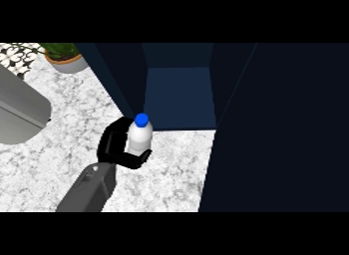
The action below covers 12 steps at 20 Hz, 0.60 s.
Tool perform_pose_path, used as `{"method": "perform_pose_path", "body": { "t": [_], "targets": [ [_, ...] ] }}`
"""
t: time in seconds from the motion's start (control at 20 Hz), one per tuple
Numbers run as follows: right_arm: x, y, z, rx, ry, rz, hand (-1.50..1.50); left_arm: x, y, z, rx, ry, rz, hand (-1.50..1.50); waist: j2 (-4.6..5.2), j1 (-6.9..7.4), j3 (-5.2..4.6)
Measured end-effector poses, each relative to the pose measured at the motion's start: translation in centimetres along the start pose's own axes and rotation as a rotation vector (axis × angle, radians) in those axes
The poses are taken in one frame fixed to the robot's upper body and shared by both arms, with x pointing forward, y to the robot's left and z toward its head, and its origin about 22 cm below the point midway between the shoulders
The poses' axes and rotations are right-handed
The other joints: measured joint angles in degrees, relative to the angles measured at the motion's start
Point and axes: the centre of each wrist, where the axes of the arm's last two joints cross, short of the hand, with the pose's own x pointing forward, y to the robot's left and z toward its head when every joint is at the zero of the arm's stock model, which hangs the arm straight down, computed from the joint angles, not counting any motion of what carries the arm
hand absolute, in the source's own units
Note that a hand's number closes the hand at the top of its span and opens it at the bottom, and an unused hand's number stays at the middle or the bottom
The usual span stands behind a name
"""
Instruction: Pick up the bottled water, place it into the cabinet and close the cabinet
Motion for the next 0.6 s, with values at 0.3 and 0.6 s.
{"method": "perform_pose_path", "body": {
  "t": [0.3, 0.6],
  "targets": [
    [-0.6, -1.5, 0.0, -0.018, -0.005, 0.010, -1.50, 0.3, -0.4, 0.0, 0.066, 0.028, 0.013, 1.50, -0.06, -0.15, 0.10],
    [-1.4, -2.6, -0.2, -0.021, 0.001, -0.005, -1.50, 0.6, -0.7, 0.1, 0.130, 0.045, -0.002, 1.50, -0.07, -0.67, 0.18]
  ]
}}
